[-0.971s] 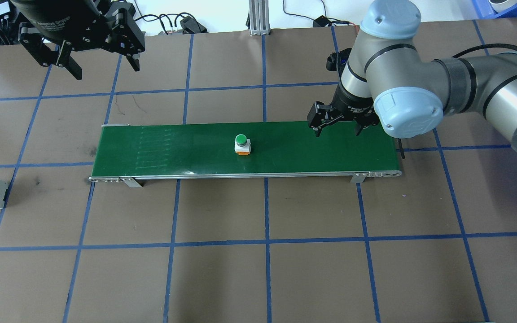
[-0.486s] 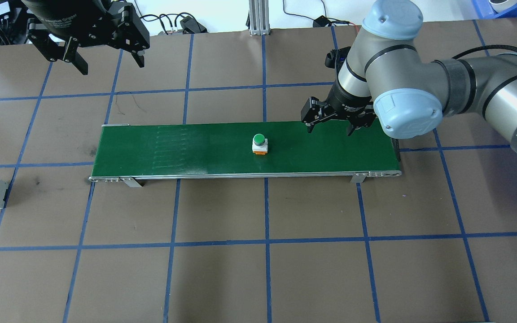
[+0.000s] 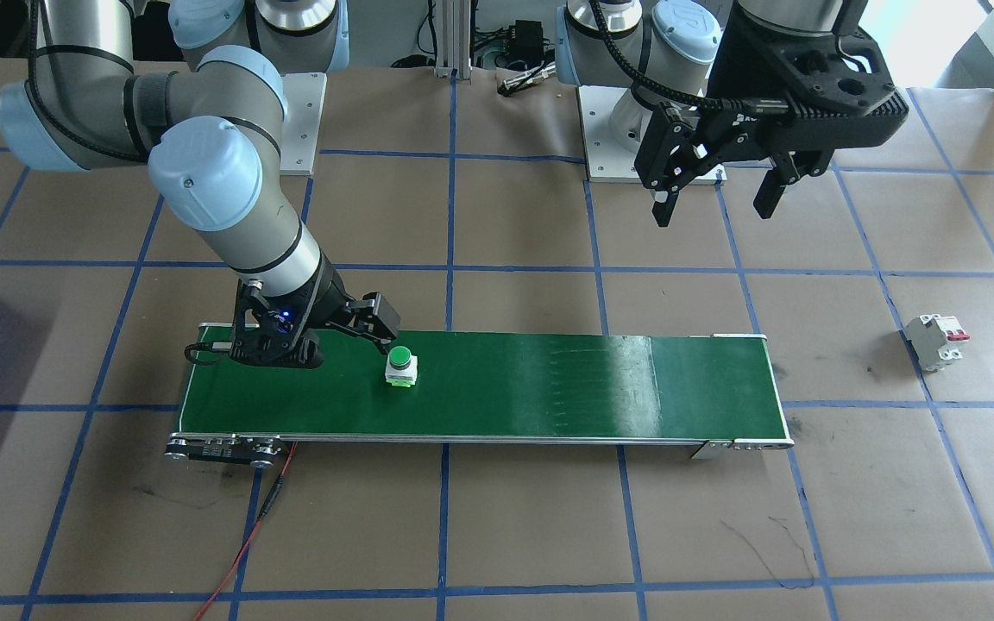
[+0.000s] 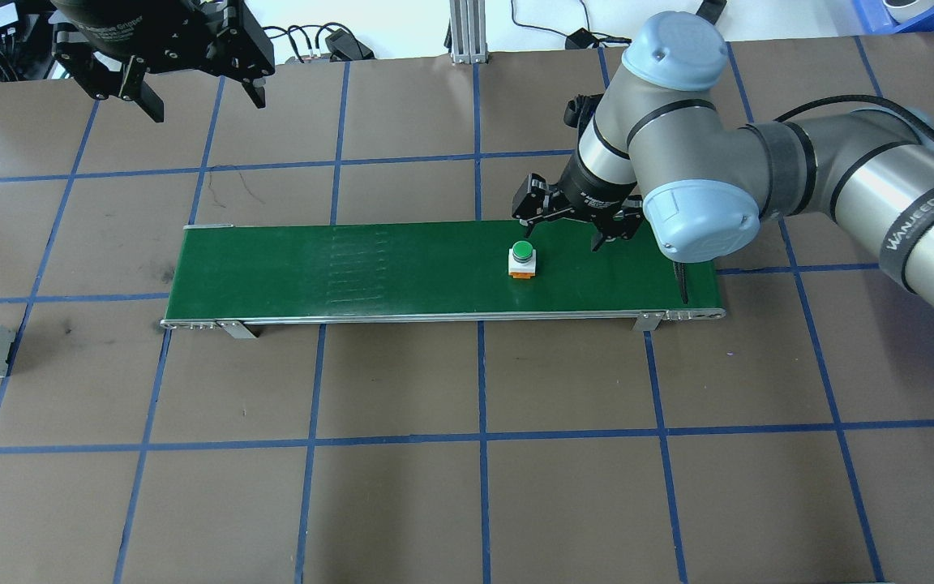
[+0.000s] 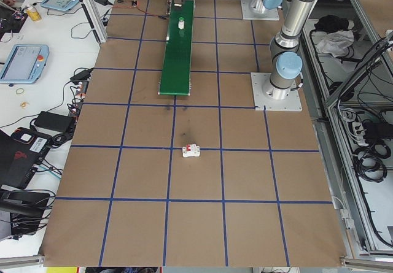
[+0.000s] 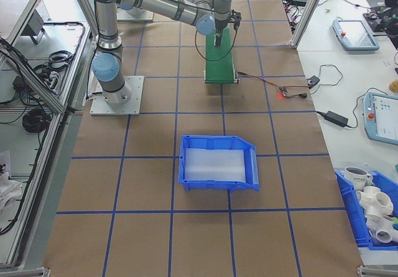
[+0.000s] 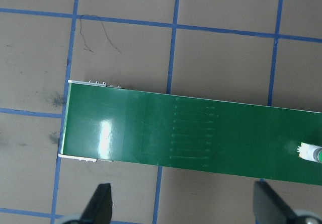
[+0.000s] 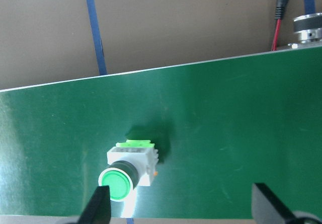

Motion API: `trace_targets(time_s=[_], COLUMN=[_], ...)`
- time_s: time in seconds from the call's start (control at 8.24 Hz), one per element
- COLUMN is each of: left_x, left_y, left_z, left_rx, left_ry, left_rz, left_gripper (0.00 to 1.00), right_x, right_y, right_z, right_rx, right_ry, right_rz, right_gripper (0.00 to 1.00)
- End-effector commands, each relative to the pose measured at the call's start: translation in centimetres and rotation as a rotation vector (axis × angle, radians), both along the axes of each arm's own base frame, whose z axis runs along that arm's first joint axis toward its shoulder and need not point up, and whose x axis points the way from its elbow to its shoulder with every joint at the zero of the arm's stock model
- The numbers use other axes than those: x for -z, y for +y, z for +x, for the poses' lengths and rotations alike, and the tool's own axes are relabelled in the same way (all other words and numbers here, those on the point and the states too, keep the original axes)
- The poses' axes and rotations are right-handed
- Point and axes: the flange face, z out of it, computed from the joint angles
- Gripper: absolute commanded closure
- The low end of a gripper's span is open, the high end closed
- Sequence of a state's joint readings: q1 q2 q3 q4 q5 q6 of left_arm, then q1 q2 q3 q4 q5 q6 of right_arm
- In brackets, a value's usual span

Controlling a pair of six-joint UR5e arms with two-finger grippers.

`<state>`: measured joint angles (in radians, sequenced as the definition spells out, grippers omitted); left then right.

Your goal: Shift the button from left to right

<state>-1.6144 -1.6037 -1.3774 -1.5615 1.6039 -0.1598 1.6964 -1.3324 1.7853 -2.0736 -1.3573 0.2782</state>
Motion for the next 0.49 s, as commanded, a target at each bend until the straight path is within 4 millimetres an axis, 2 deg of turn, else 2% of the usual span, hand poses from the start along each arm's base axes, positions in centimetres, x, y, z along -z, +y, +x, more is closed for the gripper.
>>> trace_targets(time_s=[0.0, 0.24, 0.36], left_x=[-0.1, -0.3, -0.5], left_y=[0.0, 0.2, 0.4], left_z=[0.0, 0.0, 0.1], left_rx=[0.000, -0.002, -0.003], left_ry=[0.000, 0.000, 0.000], left_rz=[-0.004, -0.008, -0.011], left_gripper=[0.00, 0.00, 0.00], right_x=[3.0, 5.8, 6.1], right_y=[-0.9, -1.6, -1.6], right_z=[1.0, 0.9, 0.4], right_rx=[0.014, 0.003, -0.050], right_ry=[0.009, 0.031, 0.082], right_rz=[0.020, 0.048, 0.044], right_gripper=[0.02, 0.06, 0.24])
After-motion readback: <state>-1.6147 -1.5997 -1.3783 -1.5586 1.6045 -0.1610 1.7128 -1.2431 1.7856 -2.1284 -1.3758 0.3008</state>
